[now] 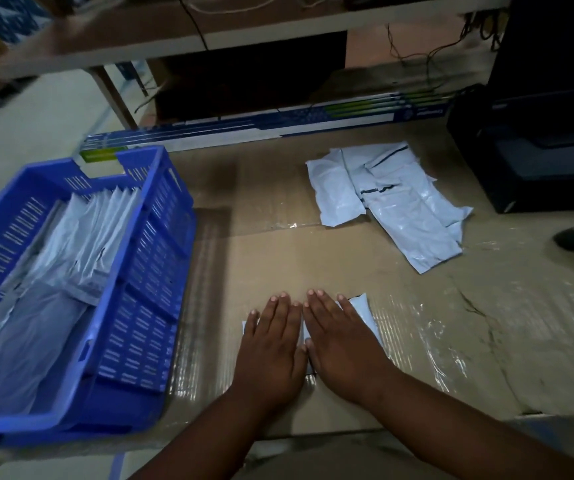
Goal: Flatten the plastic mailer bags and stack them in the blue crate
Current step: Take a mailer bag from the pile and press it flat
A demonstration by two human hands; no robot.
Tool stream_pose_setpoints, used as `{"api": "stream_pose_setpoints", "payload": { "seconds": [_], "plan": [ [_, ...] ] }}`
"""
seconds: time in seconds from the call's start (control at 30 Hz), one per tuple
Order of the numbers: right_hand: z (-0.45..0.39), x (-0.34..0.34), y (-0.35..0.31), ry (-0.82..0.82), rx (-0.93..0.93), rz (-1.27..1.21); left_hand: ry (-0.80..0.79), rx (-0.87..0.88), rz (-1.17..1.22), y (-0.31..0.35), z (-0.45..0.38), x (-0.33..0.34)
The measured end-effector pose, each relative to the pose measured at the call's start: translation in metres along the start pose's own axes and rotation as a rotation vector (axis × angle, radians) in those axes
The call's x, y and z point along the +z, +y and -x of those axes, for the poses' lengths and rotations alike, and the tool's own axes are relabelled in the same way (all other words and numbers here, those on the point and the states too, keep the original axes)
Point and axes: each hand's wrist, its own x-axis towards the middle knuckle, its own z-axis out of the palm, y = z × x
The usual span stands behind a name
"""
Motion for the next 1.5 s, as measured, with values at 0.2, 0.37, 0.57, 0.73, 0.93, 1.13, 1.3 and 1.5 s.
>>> {"api": "stream_pose_setpoints", "payload": {
  "seconds": [0.2, 0.37, 0.57, 0.73, 0.93, 1.13, 1.3, 1.5],
  "plan": [
    [-0.001, 0.001, 0.003, -0.031, 0.001, -0.039, -0.018, -0.019, -0.032, 0.0, 0.0, 0.003],
    [0.0, 0.004, 0.006, -0.033, -0.003, -0.098, -0.016, -0.018, -0.042, 0.0, 0.0, 0.003],
    [0.001, 0.008, 0.012, -0.057, 0.02, -0.185, -0.042, -0.039, -0.049, 0.0, 0.001, 0.001],
    [0.01, 0.006, 0.042, -0.073, 0.09, -0.16, -0.041, -0.069, -0.027, 0.004, 0.003, -0.001],
    [0.018, 0.006, 0.07, -0.1, 0.101, -0.108, -0.077, -0.138, -0.066, 0.008, 0.005, -0.002],
    [0.027, -0.012, 0.087, -0.033, 0.051, -0.077, -0.031, -0.137, -0.103, 0.04, 0.011, -0.009],
    [0.052, -0.014, 0.07, 0.034, -0.141, -0.08, 0.022, 0.02, -0.041, 0.088, 0.014, 0.009],
    [0.055, 0.008, 0.073, -0.038, -0.134, -0.096, 0.04, 0.093, -0.03, 0.082, 0.009, 0.009]
  ]
}}
